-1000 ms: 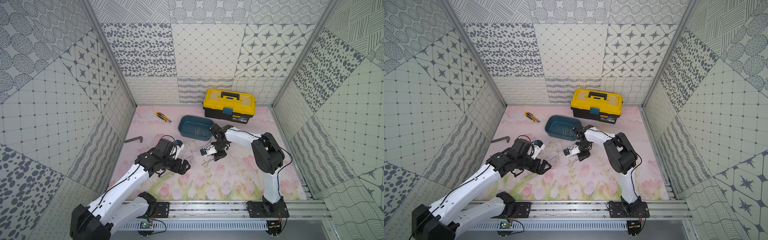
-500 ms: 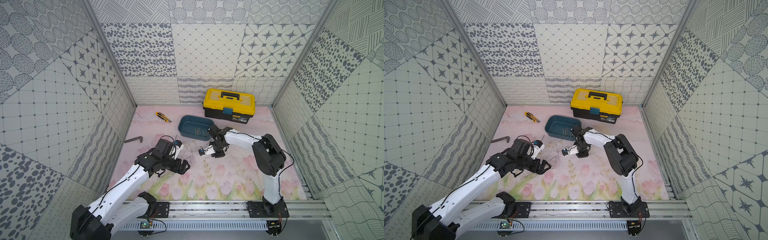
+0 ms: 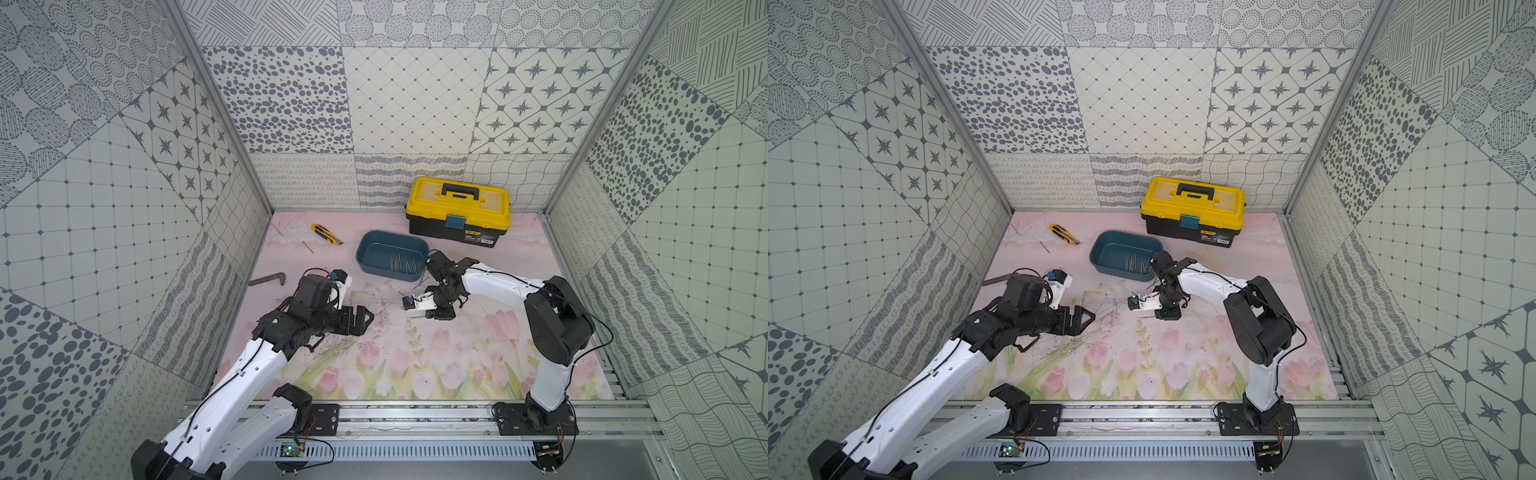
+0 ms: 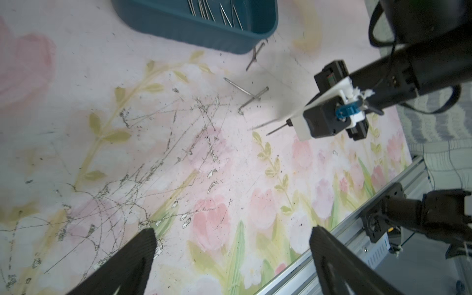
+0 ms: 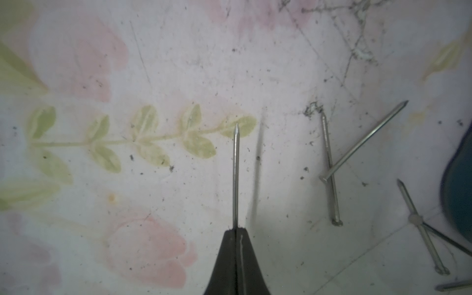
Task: Put the nails on the desktop into the storage box
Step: Pick up the nail from the center of the board.
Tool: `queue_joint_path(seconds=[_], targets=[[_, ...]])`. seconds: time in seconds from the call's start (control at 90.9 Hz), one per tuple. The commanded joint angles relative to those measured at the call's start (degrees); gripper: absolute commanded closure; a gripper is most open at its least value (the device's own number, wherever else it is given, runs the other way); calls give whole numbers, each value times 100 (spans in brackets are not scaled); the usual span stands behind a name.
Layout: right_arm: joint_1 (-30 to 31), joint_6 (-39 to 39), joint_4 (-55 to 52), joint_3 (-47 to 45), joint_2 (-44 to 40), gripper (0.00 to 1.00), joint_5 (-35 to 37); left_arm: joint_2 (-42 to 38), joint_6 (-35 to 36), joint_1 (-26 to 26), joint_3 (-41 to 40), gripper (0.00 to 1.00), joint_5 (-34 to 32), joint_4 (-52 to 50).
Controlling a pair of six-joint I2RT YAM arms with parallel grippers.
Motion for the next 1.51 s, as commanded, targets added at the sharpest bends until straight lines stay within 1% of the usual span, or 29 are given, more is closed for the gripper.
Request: queue_joint_path(seconds=[0.0,0.121,0.231,0.286,0.473,0.55,0.605,0.671,0.748,0.847,1.001,1.134,1.299,1.497], targets=[[-59,851,476,-137,-379,100,-686,-377,-1430,477,328,0,-536,340],[-140,1727,881,-307,-722,100,-1134,-447,-2049,743,489,0,-137,607],[-175,2741,1362,-429,-1071,100,-1458,-383,-2402,771,430,1,715,1458],[-182,3221,1568,-510,-1228,100,-1519,-322,-2580,776,391,1,978,1789],[-368,4737,2139,-642,-1708,100,-1916,-246,-2916,775,238,0,1790,2592],[-498,5697,2558,-741,-1925,100,-2119,-173,-3064,724,192,1,2147,2914],[-573,6442,2869,-809,-2057,100,-2200,-135,-3125,626,171,1,2207,3037],[-630,7090,3109,-827,-2173,100,-2343,-110,-3129,488,146,1,2171,3215],[-637,7677,3248,-816,-2257,100,-2333,4,-3098,262,149,2,2115,3385],[-634,8377,3500,-800,-2328,100,-2551,294,-2991,-49,255,5,2064,3524],[-618,9103,3886,-820,-2463,100,-2792,816,-2855,-304,492,5,2006,3774],[-608,9477,4095,-832,-2549,100,-2959,1217,-2848,-384,689,6,1984,4063],[-567,9761,4279,-878,-2592,100,-3073,1699,-2661,-516,1141,8,1989,3990],[-490,9824,4286,-878,-2615,100,-3205,1943,-2603,-563,1284,11,1931,4122]])
